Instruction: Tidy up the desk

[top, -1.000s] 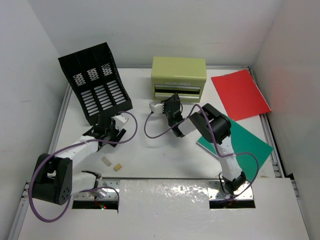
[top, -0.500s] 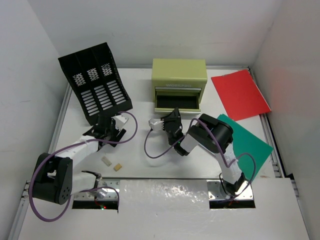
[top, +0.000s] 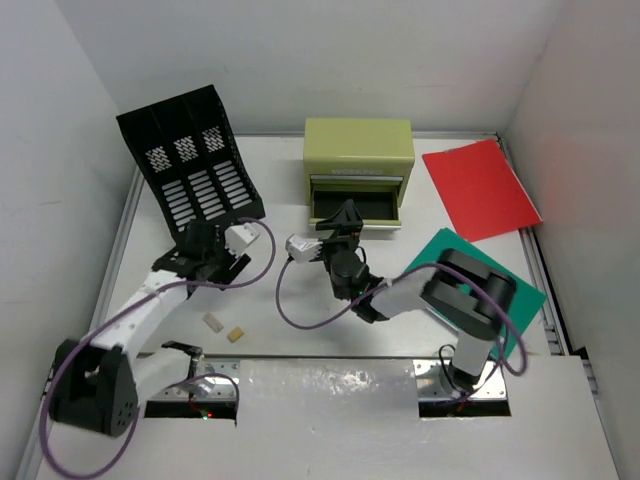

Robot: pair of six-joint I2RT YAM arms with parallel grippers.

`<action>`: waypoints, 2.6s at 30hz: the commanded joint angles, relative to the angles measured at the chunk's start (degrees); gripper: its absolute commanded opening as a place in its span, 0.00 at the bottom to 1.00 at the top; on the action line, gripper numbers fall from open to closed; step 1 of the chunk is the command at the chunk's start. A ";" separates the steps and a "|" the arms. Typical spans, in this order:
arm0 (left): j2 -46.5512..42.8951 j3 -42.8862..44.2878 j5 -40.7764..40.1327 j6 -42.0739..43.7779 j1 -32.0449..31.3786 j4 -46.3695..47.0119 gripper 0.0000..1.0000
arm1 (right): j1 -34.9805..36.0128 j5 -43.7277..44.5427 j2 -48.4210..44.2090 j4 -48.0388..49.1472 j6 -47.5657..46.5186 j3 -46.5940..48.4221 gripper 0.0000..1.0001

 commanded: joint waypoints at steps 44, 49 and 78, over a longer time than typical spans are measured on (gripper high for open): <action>-3.26 0.35 19.06 42.83 0.43 -16.01 0.00 | 1.28 -29.89 -45.18 -59.44 54.89 -8.32 0.99; 1.91 16.78 24.53 18.26 -1.40 -10.39 0.00 | -8.37 -24.78 -49.04 -66.28 67.17 -4.98 0.99; 48.70 64.19 -4.92 5.02 -30.15 3.70 1.00 | -25.53 -30.30 -59.42 -79.22 75.02 -4.63 0.99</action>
